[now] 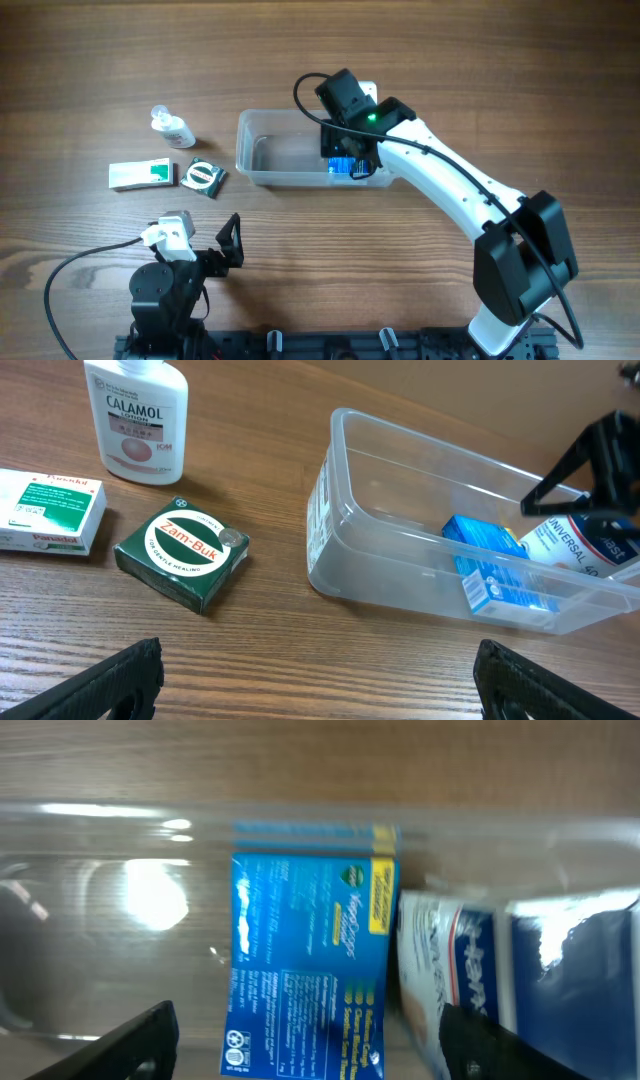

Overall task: Pack container
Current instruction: 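Lift the Vicks box and place it in the container beside Hansaplast, then open the right gripper and retract the right arm upward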

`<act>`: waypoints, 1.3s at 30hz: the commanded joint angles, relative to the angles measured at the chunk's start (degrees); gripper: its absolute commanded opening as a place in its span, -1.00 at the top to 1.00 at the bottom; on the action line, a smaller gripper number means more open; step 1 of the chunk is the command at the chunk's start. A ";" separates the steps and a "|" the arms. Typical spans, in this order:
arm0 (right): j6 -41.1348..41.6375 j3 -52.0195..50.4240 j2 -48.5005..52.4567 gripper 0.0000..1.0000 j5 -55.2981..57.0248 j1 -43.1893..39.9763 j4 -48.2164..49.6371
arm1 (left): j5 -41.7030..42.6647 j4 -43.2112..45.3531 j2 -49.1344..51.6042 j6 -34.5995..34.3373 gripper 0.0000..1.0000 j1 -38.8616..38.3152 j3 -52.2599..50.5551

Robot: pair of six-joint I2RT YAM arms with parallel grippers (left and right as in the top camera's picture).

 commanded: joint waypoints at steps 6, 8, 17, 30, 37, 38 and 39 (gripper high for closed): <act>-5.07 5.68 -2.14 0.91 -9.11 0.35 1.64 | 0.22 0.17 -0.57 0.76 -1.00 -0.24 -0.13; -4.44 5.62 -0.63 0.91 -10.19 0.63 1.68 | 0.24 0.20 -0.57 0.76 -0.99 -0.24 -0.13; -2.25 5.62 8.87 0.91 -10.25 1.05 2.27 | 0.24 0.17 -0.57 0.76 -1.00 -0.24 -0.13; -3.78 5.60 14.60 0.91 -8.96 1.05 2.80 | 0.24 0.17 -0.57 0.76 -1.00 -0.24 -0.13; -3.85 5.92 14.25 0.91 -3.21 1.05 0.48 | 0.24 0.17 -0.57 0.76 -1.00 -0.24 -0.13; -3.87 6.01 13.94 0.91 -3.21 1.05 0.50 | 0.22 0.17 -0.57 0.76 -1.00 -0.24 -0.13; -4.48 6.27 13.40 0.90 -3.23 1.05 0.52 | 0.24 0.20 -0.57 0.76 -1.00 -0.26 -0.13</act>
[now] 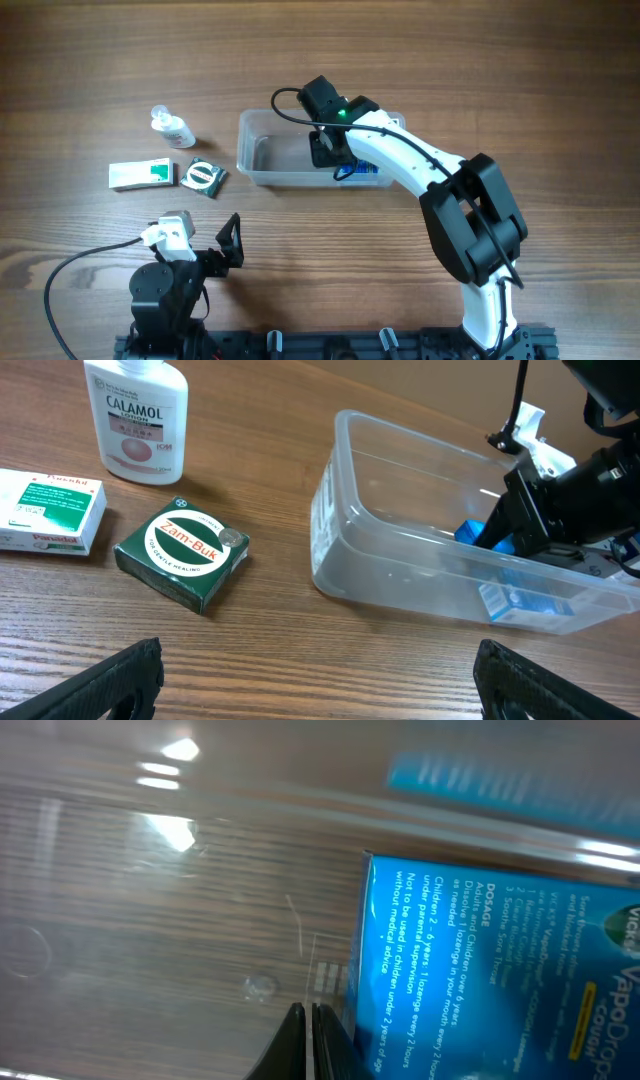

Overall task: Pack container
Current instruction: 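Open the right gripper and retract the right arm upward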

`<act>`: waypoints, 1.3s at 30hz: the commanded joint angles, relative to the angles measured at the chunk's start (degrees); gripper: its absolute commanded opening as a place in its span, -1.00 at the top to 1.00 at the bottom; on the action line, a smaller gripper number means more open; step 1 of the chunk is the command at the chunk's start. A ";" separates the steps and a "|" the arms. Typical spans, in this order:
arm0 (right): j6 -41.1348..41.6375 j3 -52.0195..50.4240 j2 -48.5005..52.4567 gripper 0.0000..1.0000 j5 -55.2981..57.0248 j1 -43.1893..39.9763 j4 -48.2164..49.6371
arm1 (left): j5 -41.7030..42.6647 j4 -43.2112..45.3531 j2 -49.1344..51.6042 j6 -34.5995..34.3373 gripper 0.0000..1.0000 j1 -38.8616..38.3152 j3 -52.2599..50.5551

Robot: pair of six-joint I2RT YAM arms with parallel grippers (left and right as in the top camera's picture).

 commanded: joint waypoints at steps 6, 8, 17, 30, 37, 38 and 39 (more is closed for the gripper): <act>-4.61 5.18 -4.15 0.61 3.15 0.24 -1.53 | 0.24 0.20 -0.57 0.74 -0.99 -0.24 -0.13; -4.61 7.43 -6.84 0.53 3.13 0.22 -2.64 | 0.24 0.17 -0.57 0.74 -0.99 -0.24 -0.13; -1.84 9.27 -25.03 0.45 2.97 -3.15 -9.68 | 0.24 0.20 -0.57 0.74 -0.99 -0.24 -0.13; 3.08 9.27 -46.16 -0.99 2.69 -26.21 -24.26 | 0.28 2.71 -0.57 0.70 -1.00 -0.24 -0.13; 3.02 9.27 -48.72 -0.99 2.73 -28.44 -30.67 | 1.29 10.47 -0.57 0.46 -1.00 -0.26 -0.13; 2.97 9.27 -48.52 -1.00 2.75 -28.44 -31.39 | 2.32 11.45 -0.57 0.48 -1.00 -0.24 -0.13; 2.97 9.27 -48.35 -1.00 2.73 -28.44 -32.00 | 2.89 11.58 -0.57 0.48 -0.99 -0.26 -0.04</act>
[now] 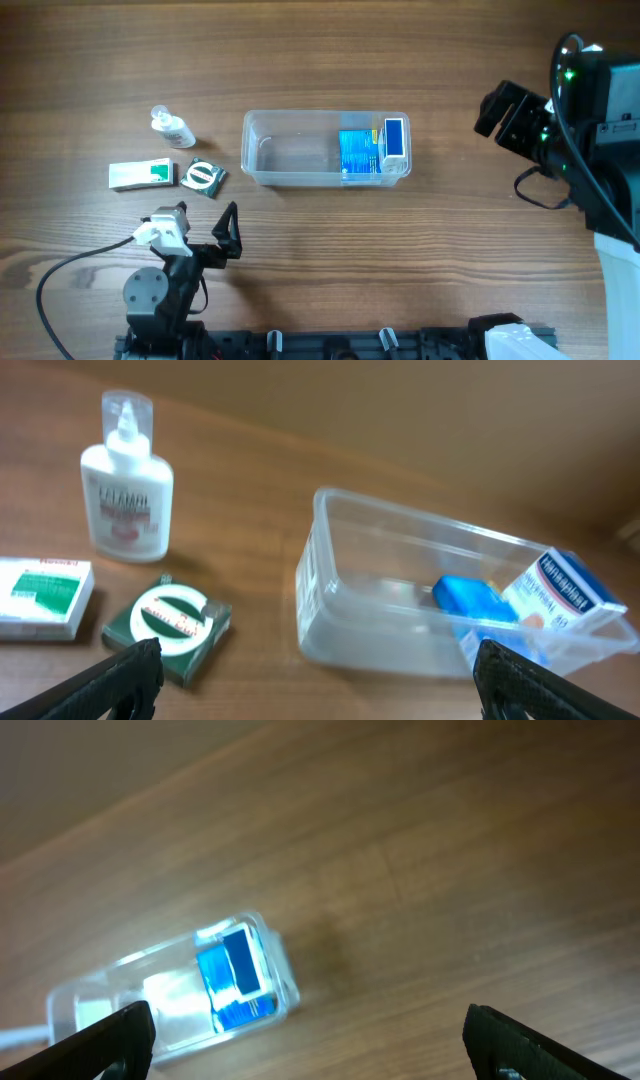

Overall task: Pack container
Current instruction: 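Open the right gripper and retract the right arm upward, then reach the left gripper to the white-green Panadol box and grasp it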

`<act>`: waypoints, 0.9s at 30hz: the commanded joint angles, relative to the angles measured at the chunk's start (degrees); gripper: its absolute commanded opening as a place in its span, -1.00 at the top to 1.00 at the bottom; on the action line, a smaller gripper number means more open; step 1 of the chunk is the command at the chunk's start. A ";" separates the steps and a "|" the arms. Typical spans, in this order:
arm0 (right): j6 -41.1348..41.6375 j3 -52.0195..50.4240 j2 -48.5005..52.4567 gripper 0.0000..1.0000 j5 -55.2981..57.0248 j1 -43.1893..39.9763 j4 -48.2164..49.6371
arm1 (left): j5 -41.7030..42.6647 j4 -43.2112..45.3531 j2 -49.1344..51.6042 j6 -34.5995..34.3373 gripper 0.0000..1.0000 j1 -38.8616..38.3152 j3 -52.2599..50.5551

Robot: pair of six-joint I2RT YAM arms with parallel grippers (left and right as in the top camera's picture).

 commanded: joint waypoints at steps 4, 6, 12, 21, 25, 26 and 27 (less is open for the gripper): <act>0.63 0.74 1.44 -0.99 0.15 -0.22 -1.81 | 1.88 -0.07 -0.20 0.02 -0.99 -0.24 1.57; 0.63 0.74 1.79 -0.99 0.13 -0.22 -1.77 | -1.36 -5.09 2.58 -1.22 -0.99 -0.24 6.19; 0.68 0.74 2.05 -1.00 0.13 -0.22 -1.73 | -11.89 -19.34 19.74 -1.14 -1.00 -0.24 26.53; 0.66 0.74 2.05 -1.00 0.13 -0.22 -1.73 | -13.44 -36.54 49.37 0.76 -0.99 -0.24 64.41; 0.66 0.74 2.05 -0.99 0.13 -0.22 -1.73 | -16.26 -35.08 53.20 0.66 -0.99 0.39 66.07; 0.68 0.74 2.03 -1.00 0.13 -0.22 -1.73 | -17.33 -35.12 54.34 -0.46 -0.99 0.92 66.07; 0.68 0.74 2.03 -1.00 0.13 -0.22 -1.73 | -18.95 -35.87 55.56 -3.10 -1.00 1.64 66.07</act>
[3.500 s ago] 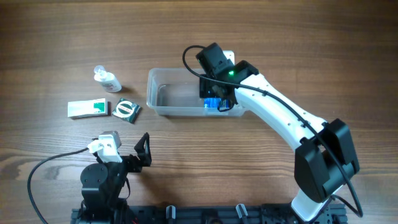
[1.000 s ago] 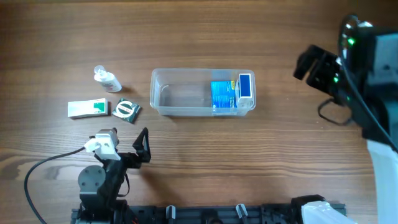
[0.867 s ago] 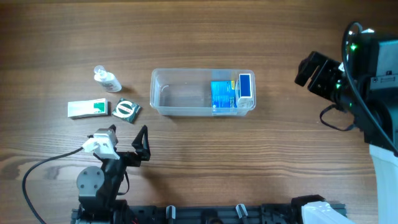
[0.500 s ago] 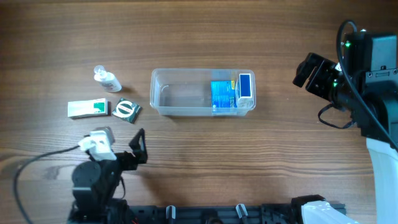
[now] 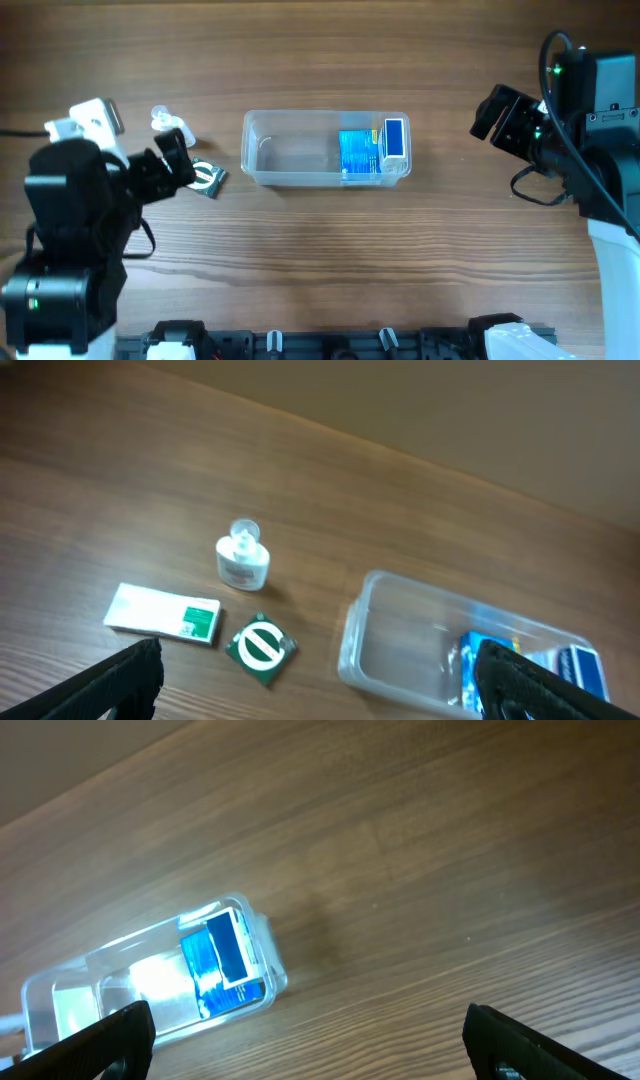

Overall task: Pack container
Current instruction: 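Reach the left gripper to the white-green Panadol box and grasp it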

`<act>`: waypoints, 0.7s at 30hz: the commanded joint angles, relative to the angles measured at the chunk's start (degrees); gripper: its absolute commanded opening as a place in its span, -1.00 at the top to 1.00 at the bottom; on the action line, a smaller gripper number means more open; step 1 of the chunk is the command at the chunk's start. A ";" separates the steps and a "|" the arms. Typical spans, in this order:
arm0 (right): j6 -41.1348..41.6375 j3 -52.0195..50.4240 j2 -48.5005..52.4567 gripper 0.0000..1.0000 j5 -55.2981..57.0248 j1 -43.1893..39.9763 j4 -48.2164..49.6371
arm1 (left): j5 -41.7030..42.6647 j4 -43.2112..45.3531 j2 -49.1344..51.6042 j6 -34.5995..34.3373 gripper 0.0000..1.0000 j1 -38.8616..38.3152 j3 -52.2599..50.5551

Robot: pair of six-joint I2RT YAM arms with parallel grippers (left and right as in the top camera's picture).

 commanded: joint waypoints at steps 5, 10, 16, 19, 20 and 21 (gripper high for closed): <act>0.66 0.76 0.22 -1.00 0.15 -0.22 -0.02 | -8.79 -5.90 10.25 -13.09 -1.00 7.56 0.74; 0.68 0.76 0.20 -0.99 0.15 -0.22 -0.02 | -4.90 -6.47 16.94 -13.84 -0.96 14.03 0.74; 0.66 0.76 0.22 -0.99 0.15 -0.22 -0.02 | -6.23 -9.16 22.69 -23.61 -1.00 18.93 0.55; 0.68 0.76 0.22 -0.99 0.15 -0.22 -0.02 | -2.89 -8.09 25.62 -27.78 -0.99 21.84 0.55; 0.68 0.76 0.20 -0.99 0.15 -0.22 -0.02 | -1.64 -7.65 26.49 -28.22 -0.98 22.47 0.55; 0.66 0.76 0.22 -1.00 0.15 -0.22 -0.04 | -1.25 -7.23 27.32 -28.22 -0.82 22.93 0.55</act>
